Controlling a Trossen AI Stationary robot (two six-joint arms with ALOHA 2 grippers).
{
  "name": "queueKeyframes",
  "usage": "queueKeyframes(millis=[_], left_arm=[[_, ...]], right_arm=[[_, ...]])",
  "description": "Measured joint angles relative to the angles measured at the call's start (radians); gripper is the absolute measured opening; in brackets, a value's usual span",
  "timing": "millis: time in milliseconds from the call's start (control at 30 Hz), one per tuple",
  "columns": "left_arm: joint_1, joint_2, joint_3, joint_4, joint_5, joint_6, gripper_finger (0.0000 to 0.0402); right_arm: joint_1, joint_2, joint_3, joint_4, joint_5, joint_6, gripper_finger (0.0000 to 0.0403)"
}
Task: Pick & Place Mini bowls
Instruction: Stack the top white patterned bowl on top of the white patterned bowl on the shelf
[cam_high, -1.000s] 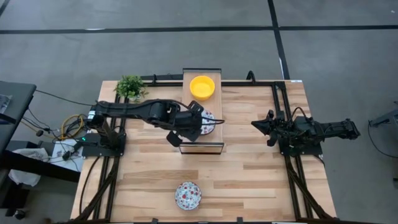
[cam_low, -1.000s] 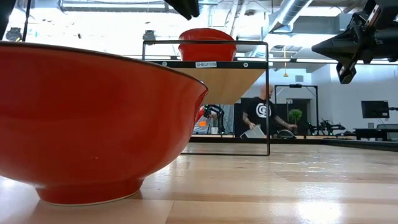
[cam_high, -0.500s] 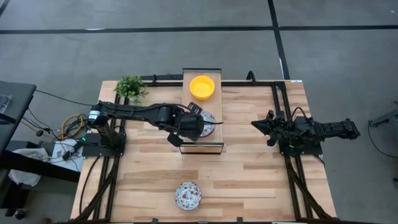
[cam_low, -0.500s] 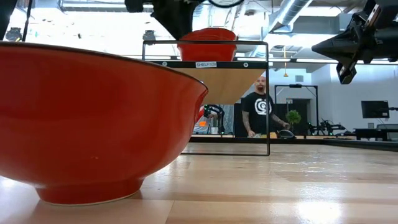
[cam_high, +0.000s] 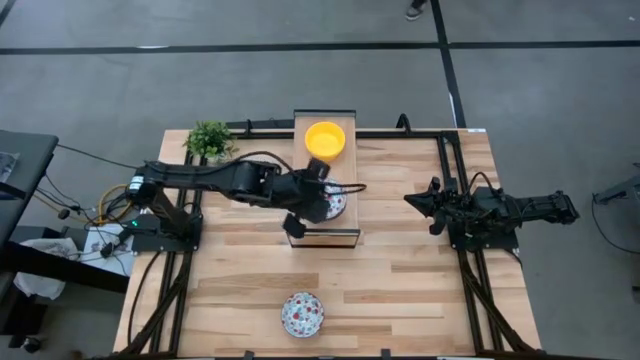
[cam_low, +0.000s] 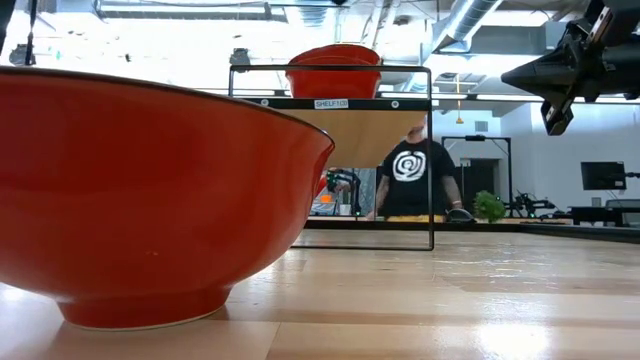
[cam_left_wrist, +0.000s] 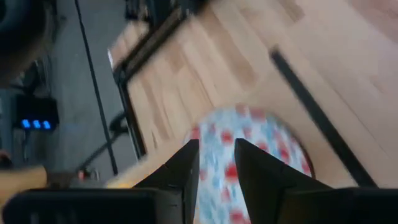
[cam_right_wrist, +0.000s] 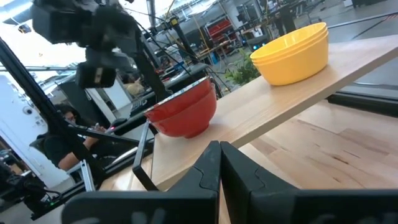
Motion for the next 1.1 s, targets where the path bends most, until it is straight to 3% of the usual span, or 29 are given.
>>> queueKeyframes(millis=[167,400,567,1100], left_arm=[[-0.006,0.062,0.0,0.127,0.015,0.069,0.0092],[0.018,0.113,0.0,0.147,0.025,0.072,0.009],[0.019,0.116,0.0,0.147,0.085,0.067,0.009],[0.021,0.13,-0.001,0.149,0.085,0.04,0.009]], right_arm=[[0.0,0.0,0.0,0.0,0.0,0.0,0.0],[0.0,0.0,0.0,0.0,0.0,0.0,0.0],[0.0,0.0,0.0,0.0,0.001,0.0,0.0],[0.0,0.0,0.0,0.0,0.001,0.0,0.0]])
